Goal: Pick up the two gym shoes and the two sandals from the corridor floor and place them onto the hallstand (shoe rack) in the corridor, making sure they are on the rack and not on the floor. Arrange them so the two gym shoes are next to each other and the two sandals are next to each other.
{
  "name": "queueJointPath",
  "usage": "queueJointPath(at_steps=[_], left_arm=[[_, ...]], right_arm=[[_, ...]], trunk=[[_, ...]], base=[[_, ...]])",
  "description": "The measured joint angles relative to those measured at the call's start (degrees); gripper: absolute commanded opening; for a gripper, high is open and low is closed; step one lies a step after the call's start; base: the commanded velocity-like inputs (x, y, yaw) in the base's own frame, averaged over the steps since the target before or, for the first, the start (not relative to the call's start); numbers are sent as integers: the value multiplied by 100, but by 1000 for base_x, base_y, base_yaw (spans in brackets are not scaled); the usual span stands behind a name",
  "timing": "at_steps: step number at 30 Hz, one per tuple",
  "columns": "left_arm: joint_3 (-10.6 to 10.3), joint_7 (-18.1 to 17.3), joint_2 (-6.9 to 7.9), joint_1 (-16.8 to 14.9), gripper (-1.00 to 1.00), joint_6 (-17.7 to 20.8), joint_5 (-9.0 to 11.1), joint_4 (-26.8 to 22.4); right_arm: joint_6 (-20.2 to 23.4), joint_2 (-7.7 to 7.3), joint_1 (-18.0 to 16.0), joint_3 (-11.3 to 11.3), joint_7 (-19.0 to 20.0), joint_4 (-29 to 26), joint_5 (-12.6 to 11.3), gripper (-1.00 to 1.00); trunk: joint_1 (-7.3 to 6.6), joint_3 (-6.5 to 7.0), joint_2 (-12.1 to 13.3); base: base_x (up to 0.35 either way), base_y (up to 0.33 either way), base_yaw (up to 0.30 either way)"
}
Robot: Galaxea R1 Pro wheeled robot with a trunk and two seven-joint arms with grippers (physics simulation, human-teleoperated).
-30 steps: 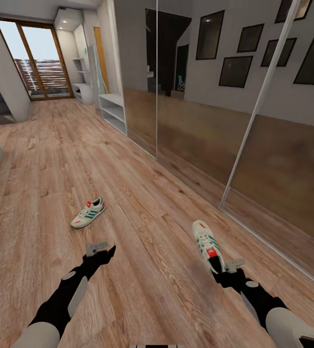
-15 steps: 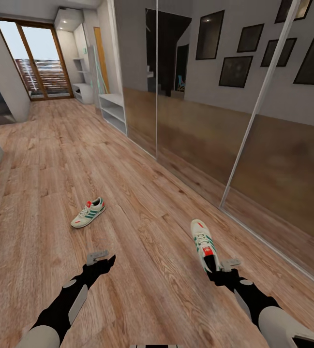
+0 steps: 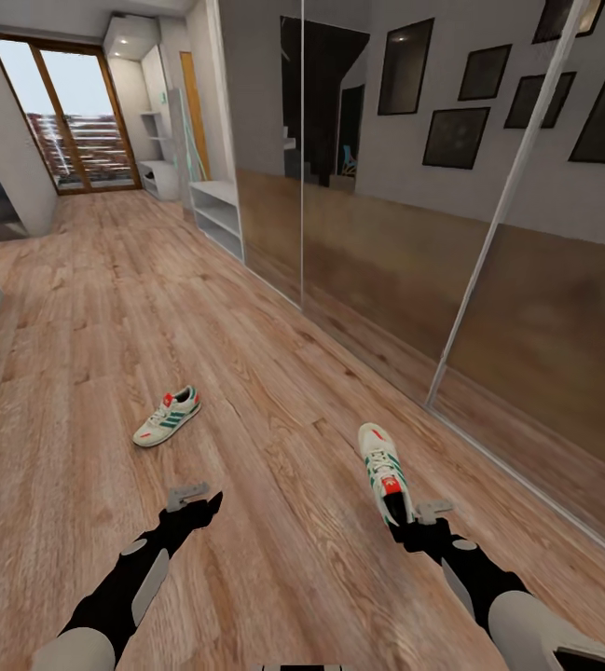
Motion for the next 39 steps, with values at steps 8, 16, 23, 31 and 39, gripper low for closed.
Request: queueJointPath(at_steps=[8, 16, 23, 31, 39], left_arm=[[0, 2, -5, 0, 100, 0, 0, 7], [0, 8, -5, 0, 100, 0, 0, 8], [0, 9, -6, 0, 100, -3, 0, 8], [0, 6, -5, 0, 100, -3, 2, 8], [0, 9, -5, 0, 100, -7, 1, 1]], right_arm=[[-16, -5, 3, -4, 3, 6, 12, -100], [-18, 2, 5, 4, 3, 6, 16, -100], [-14, 14, 4, 5, -3, 6, 16, -100], [-9, 26, 5, 5, -5, 6, 9, -100], [-9, 21, 4, 5, -5, 6, 14, -100]], trunk=[[0, 0, 0], [0, 0, 0], [0, 1, 0], [0, 58, 0], [0, 77, 0]], base=[[53, 0, 0], [5, 0, 0], [0, 0, 0], [0, 0, 0], [0, 0, 0]])
